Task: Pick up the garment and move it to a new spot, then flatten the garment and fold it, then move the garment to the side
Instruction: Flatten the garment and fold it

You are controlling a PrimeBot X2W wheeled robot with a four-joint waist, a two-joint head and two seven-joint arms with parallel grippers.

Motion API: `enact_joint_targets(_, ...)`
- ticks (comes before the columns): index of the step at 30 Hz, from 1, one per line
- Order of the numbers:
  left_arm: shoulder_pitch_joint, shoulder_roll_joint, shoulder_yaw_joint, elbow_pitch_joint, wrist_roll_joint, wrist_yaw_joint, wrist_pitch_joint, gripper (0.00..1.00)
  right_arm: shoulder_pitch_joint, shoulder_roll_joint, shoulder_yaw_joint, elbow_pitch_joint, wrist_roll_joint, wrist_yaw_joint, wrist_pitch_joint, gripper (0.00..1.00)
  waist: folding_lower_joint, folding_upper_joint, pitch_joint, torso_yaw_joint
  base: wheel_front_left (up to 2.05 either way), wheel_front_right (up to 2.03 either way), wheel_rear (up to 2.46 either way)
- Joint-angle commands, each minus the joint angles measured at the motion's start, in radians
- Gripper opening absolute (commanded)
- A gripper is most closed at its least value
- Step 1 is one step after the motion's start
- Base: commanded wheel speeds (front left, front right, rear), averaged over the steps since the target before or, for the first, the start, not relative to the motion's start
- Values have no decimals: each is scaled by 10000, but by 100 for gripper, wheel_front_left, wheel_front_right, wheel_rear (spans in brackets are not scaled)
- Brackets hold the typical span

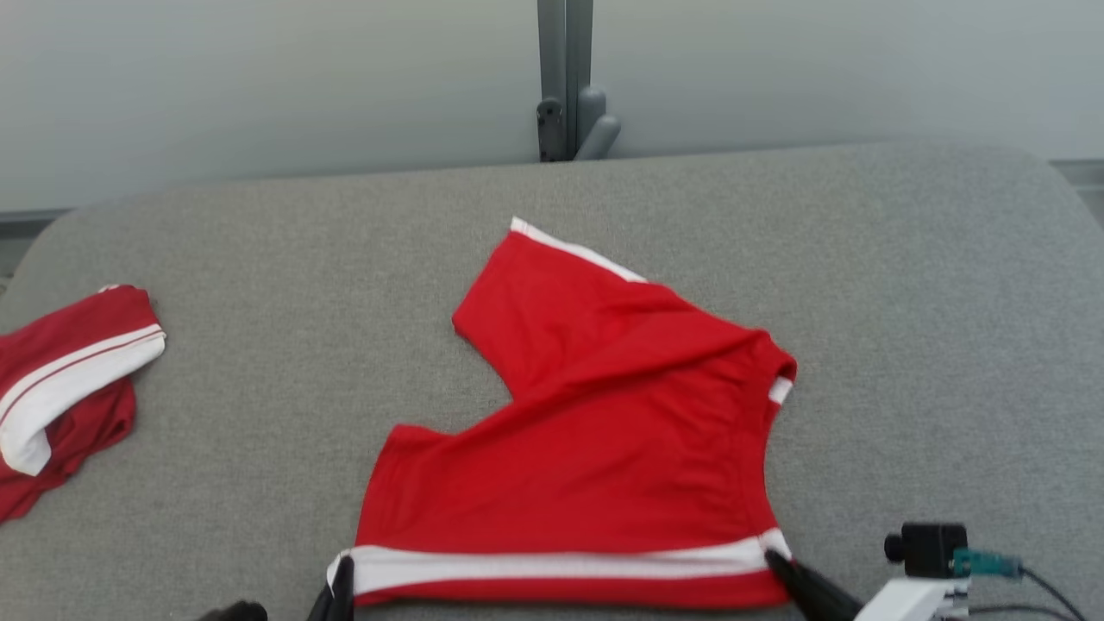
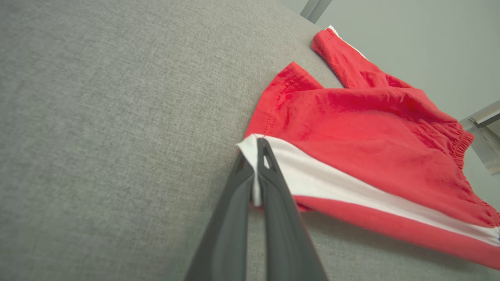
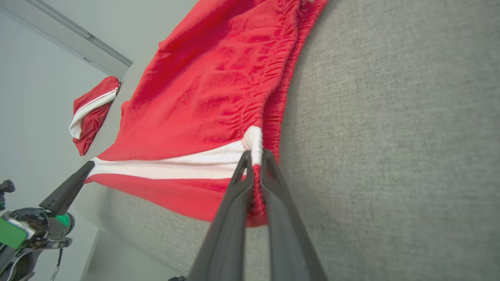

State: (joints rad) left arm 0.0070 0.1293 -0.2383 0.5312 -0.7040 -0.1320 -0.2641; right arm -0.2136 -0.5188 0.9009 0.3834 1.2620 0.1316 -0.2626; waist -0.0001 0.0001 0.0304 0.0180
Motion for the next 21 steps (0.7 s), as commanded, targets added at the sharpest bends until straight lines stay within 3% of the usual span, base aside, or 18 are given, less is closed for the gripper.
enact_joint_targets(1,464,0,-76,-39,74,25,-2,0,604,-71,225,-57,-147,-18,-24,0,1,-1,-1283,-54,0,0,0)
enact_joint_targets(4,917,22,13,-65,29,25,-2,0,1120,-265,763,-193,-177,-16,-26,0,1,-1,-1489,-67,0,0,0)
enact_joint_targets(10,1187,61,193,-604,7,25,-2,0,1497,-541,732,-752,72,-16,-27,0,1,-1,-1482,-238,0,0,0)
enact_joint_targets(15,492,344,489,-1903,94,25,-2,0,1747,-392,-974,-1849,390,-18,-27,0,1,-1,-1203,-465,0,0,0)
enact_joint_targets(21,-1361,963,-901,-2050,143,25,1,0,1973,150,-2784,-2743,554,-15,-28,0,1,-1,-659,-850,0,0,0)
